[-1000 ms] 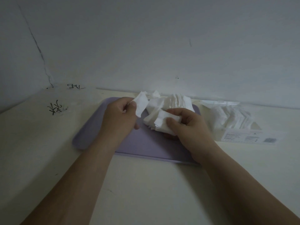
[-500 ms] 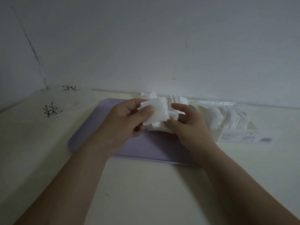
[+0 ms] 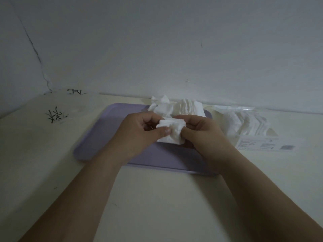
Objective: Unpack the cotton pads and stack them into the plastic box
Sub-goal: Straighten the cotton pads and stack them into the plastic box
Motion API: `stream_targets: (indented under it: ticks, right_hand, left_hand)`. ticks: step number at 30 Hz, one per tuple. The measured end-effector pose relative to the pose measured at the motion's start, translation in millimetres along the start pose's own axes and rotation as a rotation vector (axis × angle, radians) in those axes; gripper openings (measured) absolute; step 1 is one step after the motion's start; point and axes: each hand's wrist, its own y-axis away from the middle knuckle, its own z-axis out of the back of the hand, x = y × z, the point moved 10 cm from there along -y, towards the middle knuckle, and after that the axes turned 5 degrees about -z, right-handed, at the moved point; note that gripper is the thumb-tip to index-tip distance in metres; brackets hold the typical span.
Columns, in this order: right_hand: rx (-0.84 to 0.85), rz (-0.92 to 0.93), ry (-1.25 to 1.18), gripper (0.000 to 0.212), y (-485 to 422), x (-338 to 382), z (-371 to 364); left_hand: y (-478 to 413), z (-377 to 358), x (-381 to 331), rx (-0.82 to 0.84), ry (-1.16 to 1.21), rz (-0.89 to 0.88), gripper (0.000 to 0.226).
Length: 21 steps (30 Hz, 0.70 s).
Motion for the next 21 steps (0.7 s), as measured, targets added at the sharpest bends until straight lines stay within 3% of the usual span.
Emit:
stream_targets:
  ticks: [6,10,15,21]
  right_hand:
    - [0.037,-0.054,-0.124,0.036,1,3,-5]
    - [0.033,0.072,-0.025,0.057,1,8,-7]
    - [0.007,0.163,0.198,0.033,2,11,-10]
    - [0.019,0.169,0.287,0.029,4,10,-18]
  left_hand:
    - [1,9,-7,-0.137,0.005,-0.014,0.03]
    - [-1,11,-5,-0.16,0.026,-0.039,0.018]
    - [3,9,-12,-0.177,0.043,-0.051,0.012]
    - [4,6,-18,-0.18,0.064,-0.075,0.011]
